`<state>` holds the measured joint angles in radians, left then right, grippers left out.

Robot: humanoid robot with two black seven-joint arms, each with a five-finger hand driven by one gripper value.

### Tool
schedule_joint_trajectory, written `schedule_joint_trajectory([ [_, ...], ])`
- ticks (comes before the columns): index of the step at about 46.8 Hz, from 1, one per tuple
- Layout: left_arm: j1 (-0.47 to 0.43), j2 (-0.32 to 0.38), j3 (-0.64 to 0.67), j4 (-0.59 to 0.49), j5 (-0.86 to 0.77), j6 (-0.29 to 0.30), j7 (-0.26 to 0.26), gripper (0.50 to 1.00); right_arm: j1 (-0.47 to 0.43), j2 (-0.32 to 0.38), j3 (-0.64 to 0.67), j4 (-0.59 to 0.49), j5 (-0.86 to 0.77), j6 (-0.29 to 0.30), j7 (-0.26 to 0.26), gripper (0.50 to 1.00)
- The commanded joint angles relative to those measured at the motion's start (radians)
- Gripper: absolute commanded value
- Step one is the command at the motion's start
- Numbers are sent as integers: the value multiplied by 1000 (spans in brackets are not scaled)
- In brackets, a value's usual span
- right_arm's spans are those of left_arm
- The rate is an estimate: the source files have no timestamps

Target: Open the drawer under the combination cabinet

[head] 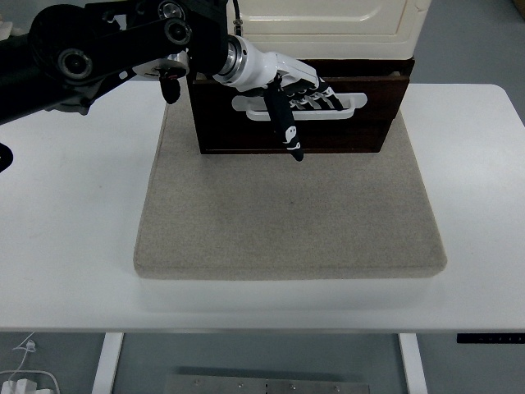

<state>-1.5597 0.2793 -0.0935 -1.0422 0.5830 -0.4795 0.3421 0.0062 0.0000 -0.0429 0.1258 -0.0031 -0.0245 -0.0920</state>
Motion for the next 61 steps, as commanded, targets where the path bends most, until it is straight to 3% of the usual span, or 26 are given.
schedule_joint_trajectory([
  [1,1,0,-2,-2,-2,-1,0,1000,0,0,0,0,0,0,0,928],
  [61,0,21,-8,-64,-15,-22,6,1000,0,0,0,0,0,0,0,928],
])
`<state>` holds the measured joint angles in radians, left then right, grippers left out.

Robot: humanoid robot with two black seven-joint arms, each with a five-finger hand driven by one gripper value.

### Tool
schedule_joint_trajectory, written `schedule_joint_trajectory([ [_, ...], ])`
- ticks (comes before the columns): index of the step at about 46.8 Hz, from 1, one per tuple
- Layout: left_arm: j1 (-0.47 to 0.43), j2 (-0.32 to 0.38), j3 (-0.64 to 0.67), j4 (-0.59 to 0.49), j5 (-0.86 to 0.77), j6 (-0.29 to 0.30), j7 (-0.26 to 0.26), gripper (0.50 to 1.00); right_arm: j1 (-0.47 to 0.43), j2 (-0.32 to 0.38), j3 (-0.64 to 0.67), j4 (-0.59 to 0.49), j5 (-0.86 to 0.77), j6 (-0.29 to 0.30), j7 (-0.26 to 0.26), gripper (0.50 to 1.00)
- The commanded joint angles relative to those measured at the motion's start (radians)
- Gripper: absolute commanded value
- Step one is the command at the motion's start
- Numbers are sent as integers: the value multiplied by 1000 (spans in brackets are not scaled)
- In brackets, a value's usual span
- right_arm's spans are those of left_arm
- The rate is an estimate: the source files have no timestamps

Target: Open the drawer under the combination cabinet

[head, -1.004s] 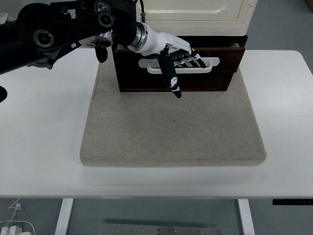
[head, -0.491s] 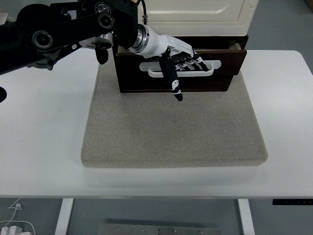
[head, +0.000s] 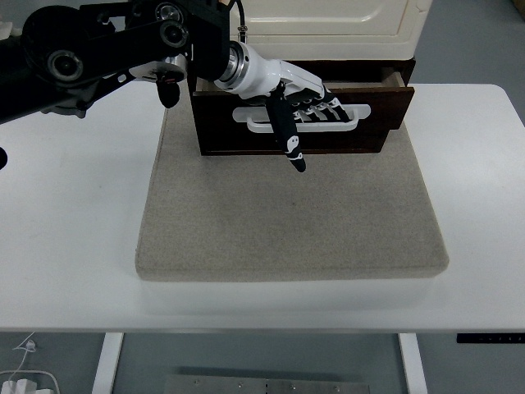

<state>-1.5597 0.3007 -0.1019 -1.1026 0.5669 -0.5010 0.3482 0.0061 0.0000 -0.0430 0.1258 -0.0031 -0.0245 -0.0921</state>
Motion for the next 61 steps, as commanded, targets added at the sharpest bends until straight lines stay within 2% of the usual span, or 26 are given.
schedule_joint_trajectory([
  [1,0,0,2,-3,1,-1,0,1000,0,0,0,0,0,0,0,928],
  [61,-6,21,-10,-54,-27,-34,5,1000,0,0,0,0,0,0,0,928],
])
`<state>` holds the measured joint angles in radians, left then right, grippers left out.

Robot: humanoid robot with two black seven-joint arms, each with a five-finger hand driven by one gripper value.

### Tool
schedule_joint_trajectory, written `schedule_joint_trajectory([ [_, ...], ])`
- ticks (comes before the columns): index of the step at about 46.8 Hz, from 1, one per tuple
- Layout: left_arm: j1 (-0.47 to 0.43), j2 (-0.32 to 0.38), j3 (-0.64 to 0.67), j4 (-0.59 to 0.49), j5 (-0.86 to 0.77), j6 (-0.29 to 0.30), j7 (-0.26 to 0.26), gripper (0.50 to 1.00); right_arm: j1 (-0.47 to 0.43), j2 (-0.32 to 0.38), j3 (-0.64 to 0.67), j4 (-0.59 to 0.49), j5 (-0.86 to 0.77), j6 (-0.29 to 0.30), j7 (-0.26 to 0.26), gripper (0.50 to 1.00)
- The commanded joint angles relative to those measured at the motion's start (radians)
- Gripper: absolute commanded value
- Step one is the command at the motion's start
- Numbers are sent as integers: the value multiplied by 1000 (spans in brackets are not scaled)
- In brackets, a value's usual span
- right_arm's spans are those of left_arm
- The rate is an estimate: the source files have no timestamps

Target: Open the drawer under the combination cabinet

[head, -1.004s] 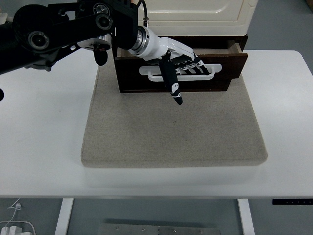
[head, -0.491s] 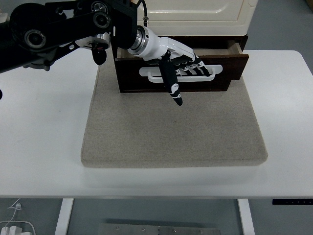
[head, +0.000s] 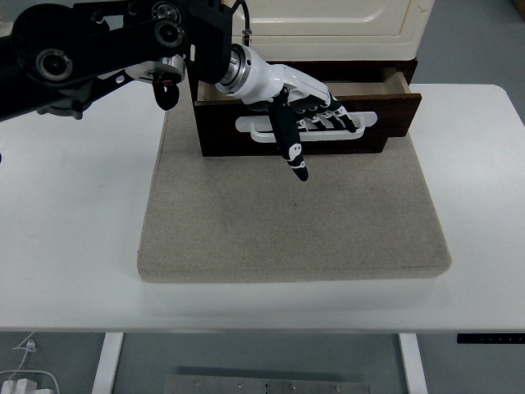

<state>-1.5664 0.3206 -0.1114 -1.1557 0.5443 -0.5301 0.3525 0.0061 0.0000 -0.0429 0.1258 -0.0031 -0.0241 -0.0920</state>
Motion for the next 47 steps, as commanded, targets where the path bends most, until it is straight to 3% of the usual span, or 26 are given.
schedule_joint_trajectory([
  [1,0,2,-1,-1,-6,-5,2,1000,0,0,0,0,0,0,0,928],
  [47,0,8,-17,-22,-20,-34,2,1000,0,0,0,0,0,0,0,928],
])
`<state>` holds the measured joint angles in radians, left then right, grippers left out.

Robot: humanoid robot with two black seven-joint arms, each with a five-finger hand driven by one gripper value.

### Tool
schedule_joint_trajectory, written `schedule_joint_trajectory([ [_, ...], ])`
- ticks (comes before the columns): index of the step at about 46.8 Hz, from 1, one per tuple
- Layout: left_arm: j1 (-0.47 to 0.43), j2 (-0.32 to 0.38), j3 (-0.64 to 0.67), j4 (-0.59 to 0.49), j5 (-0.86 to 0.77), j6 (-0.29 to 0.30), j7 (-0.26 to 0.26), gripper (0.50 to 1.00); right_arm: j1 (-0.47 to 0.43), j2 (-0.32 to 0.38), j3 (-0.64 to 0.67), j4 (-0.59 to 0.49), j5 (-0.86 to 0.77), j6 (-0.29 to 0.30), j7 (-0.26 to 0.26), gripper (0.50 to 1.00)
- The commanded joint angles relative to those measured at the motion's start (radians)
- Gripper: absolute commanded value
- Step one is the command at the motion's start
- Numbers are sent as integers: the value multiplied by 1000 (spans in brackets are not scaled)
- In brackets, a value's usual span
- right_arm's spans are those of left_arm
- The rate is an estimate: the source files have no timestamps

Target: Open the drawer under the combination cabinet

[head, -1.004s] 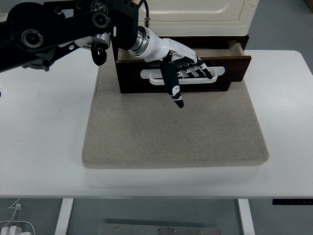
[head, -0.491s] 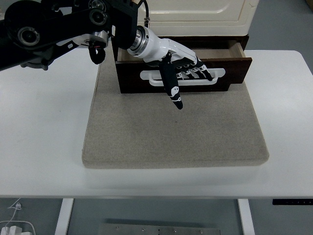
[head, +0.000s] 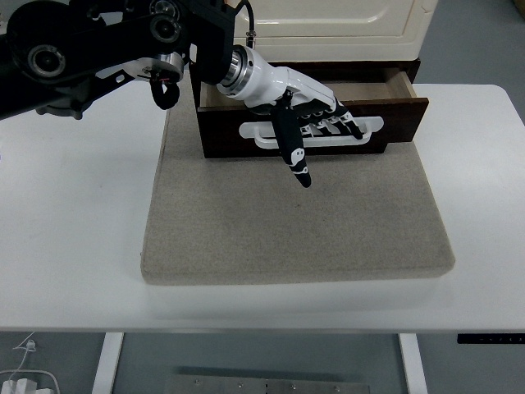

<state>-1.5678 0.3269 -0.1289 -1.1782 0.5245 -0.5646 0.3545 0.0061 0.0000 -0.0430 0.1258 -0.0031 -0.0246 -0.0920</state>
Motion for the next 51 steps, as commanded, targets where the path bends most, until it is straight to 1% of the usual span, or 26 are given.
schedule_joint_trajectory([
  [1,2,1,0,0,0,0,0,1000,0,0,0,0,0,0,0,928],
  [20,5,3,2,3,6,3,0,1000,0,0,0,0,0,0,0,928],
  [51,2,1,0,3,38,28,-2,1000,0,0,0,0,0,0,0,928],
])
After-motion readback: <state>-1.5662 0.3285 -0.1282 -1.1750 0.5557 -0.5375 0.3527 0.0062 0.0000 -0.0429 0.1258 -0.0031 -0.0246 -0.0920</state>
